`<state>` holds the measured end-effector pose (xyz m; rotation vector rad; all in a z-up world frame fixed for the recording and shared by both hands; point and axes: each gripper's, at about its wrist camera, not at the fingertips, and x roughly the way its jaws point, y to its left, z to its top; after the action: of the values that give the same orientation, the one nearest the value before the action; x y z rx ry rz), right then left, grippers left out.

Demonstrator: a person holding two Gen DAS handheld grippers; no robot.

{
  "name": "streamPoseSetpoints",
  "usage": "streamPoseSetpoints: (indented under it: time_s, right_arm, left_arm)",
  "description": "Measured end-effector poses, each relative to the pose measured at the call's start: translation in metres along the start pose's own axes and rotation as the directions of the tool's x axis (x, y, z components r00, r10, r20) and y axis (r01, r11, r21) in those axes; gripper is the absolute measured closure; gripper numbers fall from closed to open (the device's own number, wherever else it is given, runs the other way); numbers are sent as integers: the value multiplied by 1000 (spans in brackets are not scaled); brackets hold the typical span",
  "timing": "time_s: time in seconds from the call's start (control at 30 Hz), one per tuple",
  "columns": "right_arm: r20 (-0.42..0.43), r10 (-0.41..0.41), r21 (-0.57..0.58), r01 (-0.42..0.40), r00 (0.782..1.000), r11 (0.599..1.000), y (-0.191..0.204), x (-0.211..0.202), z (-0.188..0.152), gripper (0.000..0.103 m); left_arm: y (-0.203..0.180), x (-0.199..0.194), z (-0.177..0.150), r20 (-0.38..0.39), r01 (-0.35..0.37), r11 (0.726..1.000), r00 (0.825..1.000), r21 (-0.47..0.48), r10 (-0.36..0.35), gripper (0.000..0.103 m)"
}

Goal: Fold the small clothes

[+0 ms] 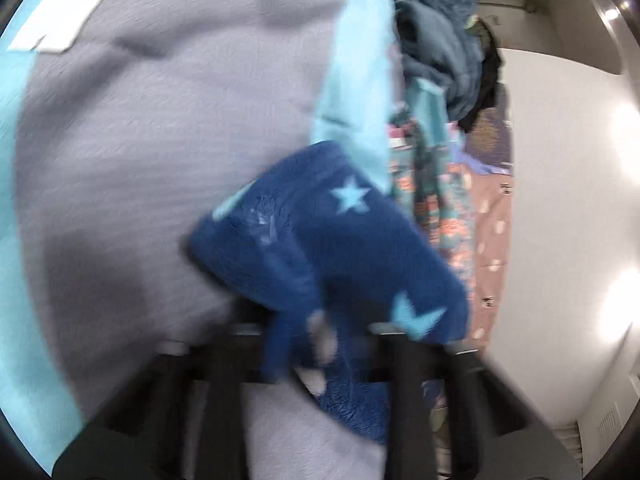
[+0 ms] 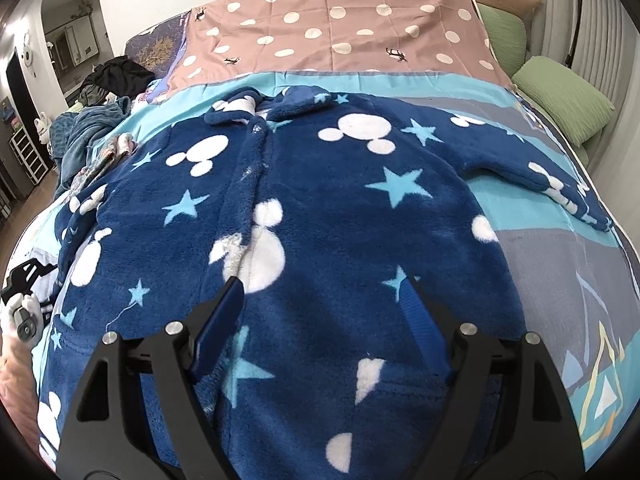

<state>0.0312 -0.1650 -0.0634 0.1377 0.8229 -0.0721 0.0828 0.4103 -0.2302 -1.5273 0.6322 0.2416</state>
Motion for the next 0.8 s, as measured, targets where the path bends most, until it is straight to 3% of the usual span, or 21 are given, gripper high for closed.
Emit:
streamPoseSetpoints:
  time_s: [0.13, 0.2, 0.27, 0.3, 0.37, 0.43, 0.47, 0.6, 0.7, 0.73, 0.77, 0.8]
  right_arm:
    - [9, -13, 3, 13, 1000, 1000, -4, -1, 3, 22]
    - [10, -12, 19, 12, 1000, 1000, -10, 0, 4, 22]
    - [13, -11, 30, 10, 1000, 999, -13, 0, 4, 22]
    - [16, -10, 35, 9, 1000, 999, -15, 0, 4, 22]
    - [23, -7, 49, 6, 1000, 999, -20, 0, 5, 22]
    - [28, -4, 62, 2, 1000, 998, -25, -1, 5, 22]
    - [32, -5, 68, 3, 999, 998, -28, -2, 5, 22]
    - [44, -23, 106, 19, 999, 994, -48, -6, 5, 22]
    - [40, -45, 155, 39, 998, 987, -69, -7, 3, 21]
    - [37, -51, 169, 44, 998, 985, -75, -7, 3, 21]
    - [34, -59, 188, 52, 998, 981, -83, -8, 2, 21]
    - [32, -64, 196, 56, 997, 979, -87, -8, 1, 21]
  left_arm:
    - [-59, -20, -14, 58, 48, 978, 996, 202, -61, 95]
    - [-104, -34, -32, 59, 91, 940, 991, 328, -117, 95]
    - [-150, -46, -58, 40, 136, 881, 984, 453, -173, 95]
    - [-185, -53, -81, 11, 173, 824, 977, 539, -213, 95]
    - [-225, -55, -112, -41, 221, 746, 967, 628, -252, 95]
    - [-271, -53, -158, -122, 281, 639, 952, 716, -283, 95]
    - [-296, -48, -189, -177, 318, 567, 940, 760, -290, 95]
    - [-343, -22, -285, -340, 416, 385, 906, 824, -251, 95]
    - [-354, 12, -363, -453, 481, 271, 877, 834, -161, 95]
    - [-351, 24, -385, -478, 493, 249, 870, 833, -124, 93]
    - [-343, 37, -410, -500, 501, 227, 863, 835, -66, 89]
    - [-335, 47, -427, -512, 504, 213, 859, 837, -20, 76]
